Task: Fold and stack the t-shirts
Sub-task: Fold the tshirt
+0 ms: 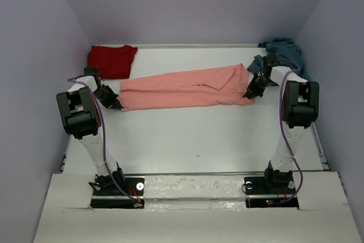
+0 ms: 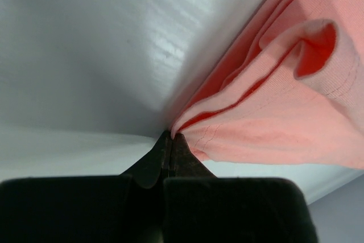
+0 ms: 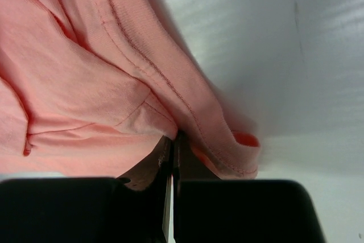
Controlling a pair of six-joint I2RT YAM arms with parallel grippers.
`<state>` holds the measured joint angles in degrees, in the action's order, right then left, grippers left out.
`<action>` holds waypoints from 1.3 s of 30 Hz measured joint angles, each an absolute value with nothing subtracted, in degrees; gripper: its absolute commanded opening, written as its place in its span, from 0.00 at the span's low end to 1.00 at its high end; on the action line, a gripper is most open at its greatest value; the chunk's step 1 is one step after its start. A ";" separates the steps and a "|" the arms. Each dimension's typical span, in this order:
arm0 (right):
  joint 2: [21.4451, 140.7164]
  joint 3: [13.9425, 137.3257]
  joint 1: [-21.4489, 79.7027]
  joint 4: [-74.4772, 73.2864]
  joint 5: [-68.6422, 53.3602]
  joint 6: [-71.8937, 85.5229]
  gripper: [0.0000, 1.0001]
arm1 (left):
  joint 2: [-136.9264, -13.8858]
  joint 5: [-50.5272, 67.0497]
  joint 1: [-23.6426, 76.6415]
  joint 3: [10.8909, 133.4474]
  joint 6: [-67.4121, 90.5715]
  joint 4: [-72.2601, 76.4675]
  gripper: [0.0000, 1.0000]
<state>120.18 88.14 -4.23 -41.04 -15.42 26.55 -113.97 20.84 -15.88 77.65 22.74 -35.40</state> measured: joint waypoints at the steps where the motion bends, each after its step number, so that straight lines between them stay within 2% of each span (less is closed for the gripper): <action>1: 119.50 87.15 -4.25 -41.28 -15.42 26.55 0.00 | -113.27 20.99 -15.88 76.49 22.57 -35.62 0.00; 11: 110.43 75.88 -4.58 -43.59 -12.80 26.02 0.00 | -105.67 20.71 -15.84 65.52 20.91 -36.56 0.00; 22: 96.82 63.05 -4.60 -47.59 -10.28 25.45 0.00 | -100.73 18.81 -15.84 59.37 18.35 -38.85 0.00; 34: 92.23 56.99 -4.60 -50.87 -7.84 24.84 0.00 | -96.18 17.06 -15.81 54.63 17.43 -41.01 0.00; 36: 92.23 56.90 -4.60 -51.44 -7.22 24.86 0.16 | -95.90 16.88 -15.81 54.26 17.50 -41.06 0.02; 37: 92.23 56.90 -4.60 -51.64 -6.94 24.73 0.28 | -95.83 16.78 -15.81 54.08 17.61 -41.19 0.04; 38: 92.20 56.93 -4.60 -51.99 -6.35 24.84 0.45 | -95.81 16.64 -15.81 54.02 17.67 -41.45 0.06; 39: 92.20 56.93 -4.60 -52.23 -6.02 24.58 0.51 | -95.81 16.53 -15.81 54.02 17.72 -41.54 0.08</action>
